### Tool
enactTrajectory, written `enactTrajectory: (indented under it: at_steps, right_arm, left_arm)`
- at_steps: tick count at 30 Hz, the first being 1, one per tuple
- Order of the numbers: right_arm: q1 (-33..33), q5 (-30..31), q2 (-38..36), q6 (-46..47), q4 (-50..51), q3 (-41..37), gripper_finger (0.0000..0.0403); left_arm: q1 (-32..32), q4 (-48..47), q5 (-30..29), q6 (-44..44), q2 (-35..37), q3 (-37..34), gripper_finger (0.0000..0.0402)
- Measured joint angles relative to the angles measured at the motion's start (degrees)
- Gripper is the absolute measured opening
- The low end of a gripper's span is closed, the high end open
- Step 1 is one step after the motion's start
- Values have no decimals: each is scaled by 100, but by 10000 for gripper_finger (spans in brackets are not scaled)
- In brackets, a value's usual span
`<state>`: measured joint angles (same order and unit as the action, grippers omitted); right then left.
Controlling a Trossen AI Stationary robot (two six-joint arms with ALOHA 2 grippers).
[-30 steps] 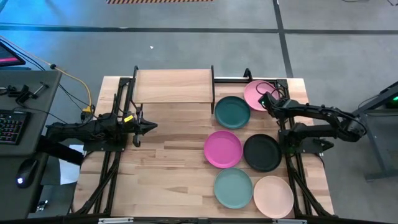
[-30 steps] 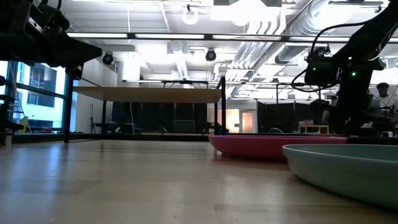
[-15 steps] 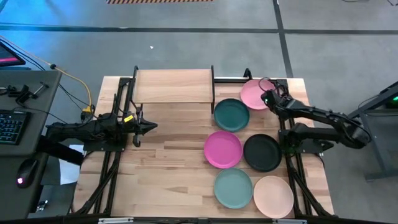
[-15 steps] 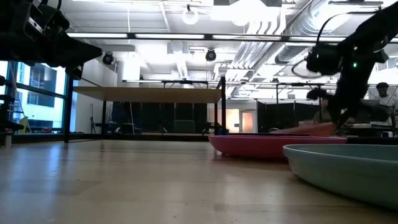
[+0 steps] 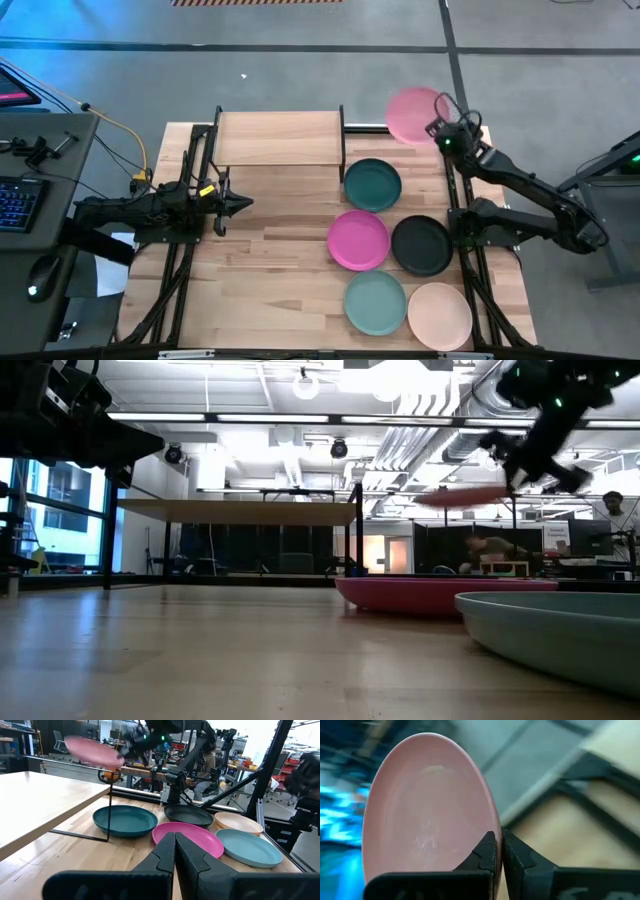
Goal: Place and stack plates onto a shelf
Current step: Put the light pink plate on the shelf
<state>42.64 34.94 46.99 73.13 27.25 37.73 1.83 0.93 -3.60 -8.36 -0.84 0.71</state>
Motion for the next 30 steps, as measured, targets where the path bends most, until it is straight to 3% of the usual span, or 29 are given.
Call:
enactTrajectory:
  at_steps: [5, 9, 20, 30]
  right_arm:
    - [-313, -242, 371, -1028, -1284, 796, 0]
    - [-630, -688, 1206, -1767, -1163, 1825, 0]
    - [-1148, -3155, 4007, -3361, -364, 4522, 0]
    - [-1268, -3407, 5499, -3307, -1, 5428, 0]
  left_arm:
    - [0, -2, -2, 0, 0, 0, 0]
    - [0, 0, -1, 0, 0, 0, 0]
    - [0, 0, -2, 0, 0, 0, 0]
    - [2, -2, 0, 0, 0, 0, 0]
